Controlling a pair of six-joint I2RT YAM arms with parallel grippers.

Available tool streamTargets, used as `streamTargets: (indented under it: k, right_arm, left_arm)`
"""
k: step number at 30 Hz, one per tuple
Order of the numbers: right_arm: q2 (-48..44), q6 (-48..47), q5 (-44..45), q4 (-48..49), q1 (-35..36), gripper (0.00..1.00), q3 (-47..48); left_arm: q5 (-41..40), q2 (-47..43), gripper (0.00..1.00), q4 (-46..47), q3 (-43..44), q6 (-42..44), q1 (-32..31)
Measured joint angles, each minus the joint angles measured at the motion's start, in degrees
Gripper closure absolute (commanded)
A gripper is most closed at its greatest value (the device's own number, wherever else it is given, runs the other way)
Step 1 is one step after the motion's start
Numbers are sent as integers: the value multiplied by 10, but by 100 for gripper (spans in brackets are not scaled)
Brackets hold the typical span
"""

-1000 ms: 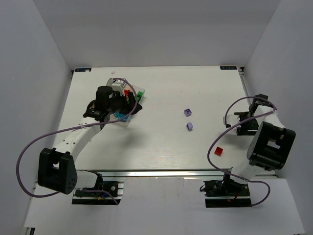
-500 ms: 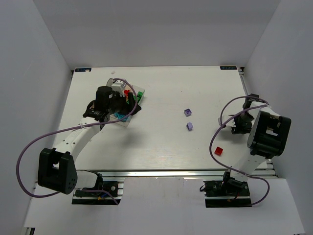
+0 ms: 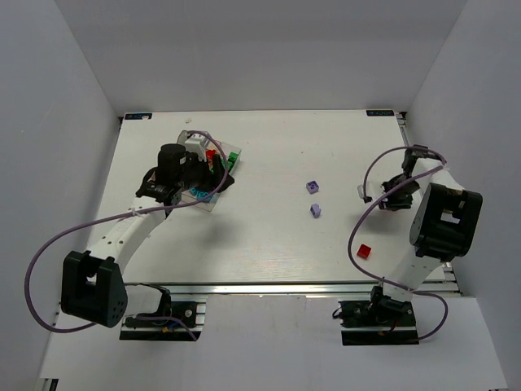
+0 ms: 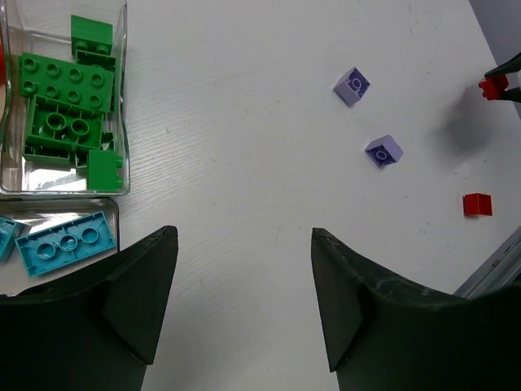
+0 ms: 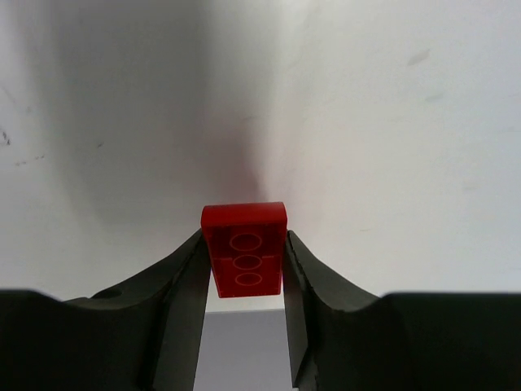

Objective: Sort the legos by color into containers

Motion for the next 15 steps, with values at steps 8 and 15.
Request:
streamTargets:
  k: [8, 15]
  right_arm:
    - [-63, 156, -155, -20, 152, 100, 135]
    - [-18, 439, -210, 90, 385, 100, 279]
  left_arm:
    - [-19, -76, 24, 17, -5, 0, 0]
    - [-86, -182, 23, 55, -44, 7, 0]
